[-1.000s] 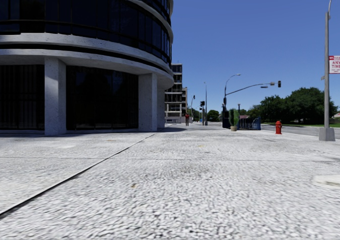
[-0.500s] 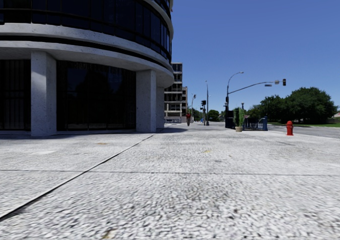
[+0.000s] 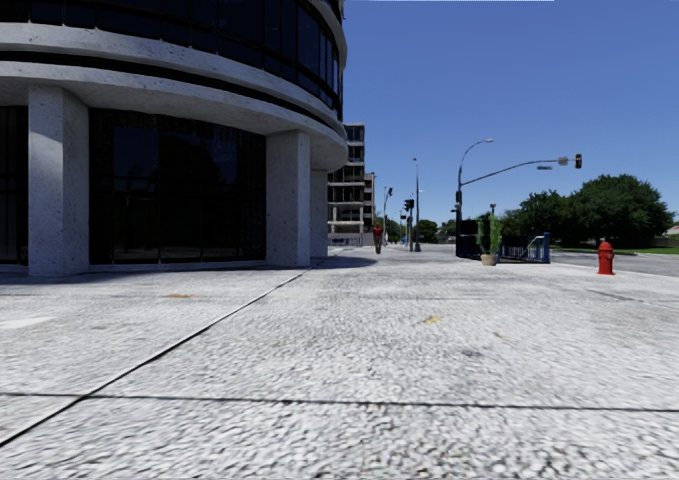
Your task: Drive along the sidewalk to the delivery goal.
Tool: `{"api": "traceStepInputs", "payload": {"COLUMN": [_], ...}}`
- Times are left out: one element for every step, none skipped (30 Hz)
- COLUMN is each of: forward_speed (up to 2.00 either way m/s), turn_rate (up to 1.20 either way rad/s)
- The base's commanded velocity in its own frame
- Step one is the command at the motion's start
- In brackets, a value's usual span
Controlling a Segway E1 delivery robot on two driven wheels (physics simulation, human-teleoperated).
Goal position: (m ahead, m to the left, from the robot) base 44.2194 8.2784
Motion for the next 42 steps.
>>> {"api": "traceStepInputs", "payload": {"forward_speed": [2.0, 2.0, 2.0, 2.0, 2.0, 2.0, 2.0, 2.0, 2.0, 2.0, 2.0, 2.0, 2.0, 2.0, 2.0, 2.0, 2.0, 2.0, 2.0, 2.0, 2.0, 2.0, 2.0, 2.0, 2.0, 2.0, 2.0, 2.0, 2.0, 2.0, 2.0, 2.0, 2.0, 2.0, 2.0, 2.0, 2.0, 2.0, 2.0, 2.0, 2.0, 2.0], "turn_rate": [0.0, 0.0, 0.0, 0.0, 0.0, 0.0, 0.0, 0.0, 0.0, 0.0, 0.0, 0.0, 0.0, 0.0, 0.0, 0.0, 0.0, 0.0, 0.0, 0.0, 0.0, 0.0, -0.01, -0.01, -0.03, -0.1, -0.16, -0.16, -0.19, -0.25, -0.29, -0.29, -0.34, -0.36, -0.36, -0.36, -0.36, -0.36, -0.36, -0.36, -0.36, -0.36]}}
